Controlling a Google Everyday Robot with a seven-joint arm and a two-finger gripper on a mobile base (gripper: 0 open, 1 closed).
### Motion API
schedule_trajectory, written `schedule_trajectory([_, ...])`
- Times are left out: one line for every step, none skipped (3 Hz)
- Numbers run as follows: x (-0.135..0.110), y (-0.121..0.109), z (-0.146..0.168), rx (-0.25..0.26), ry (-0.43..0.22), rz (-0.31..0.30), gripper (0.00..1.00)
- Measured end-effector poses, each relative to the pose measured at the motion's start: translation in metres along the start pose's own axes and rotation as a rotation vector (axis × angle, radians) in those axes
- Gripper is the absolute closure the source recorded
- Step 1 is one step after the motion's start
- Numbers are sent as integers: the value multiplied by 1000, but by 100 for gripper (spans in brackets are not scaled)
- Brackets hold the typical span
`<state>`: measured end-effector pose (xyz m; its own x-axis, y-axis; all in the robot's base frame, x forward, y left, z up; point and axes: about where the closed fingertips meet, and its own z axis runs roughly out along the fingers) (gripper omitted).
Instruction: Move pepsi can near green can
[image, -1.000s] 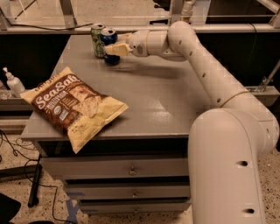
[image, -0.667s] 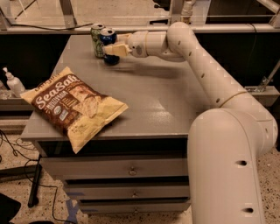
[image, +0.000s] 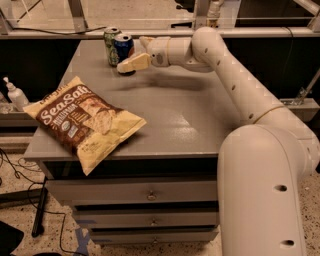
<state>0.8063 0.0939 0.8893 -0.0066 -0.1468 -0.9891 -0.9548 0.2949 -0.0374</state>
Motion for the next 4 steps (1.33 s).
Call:
schedule_trajectory([-3,-4,-20,16,4,-15,0])
schedule_trajectory([-18,-19,-68,76,-10,-51,0])
schedule_trajectory([-43,-36,-127,151,-58,-105,0])
schedule_trajectory([-68,-43,-193,211,-150,-161,0])
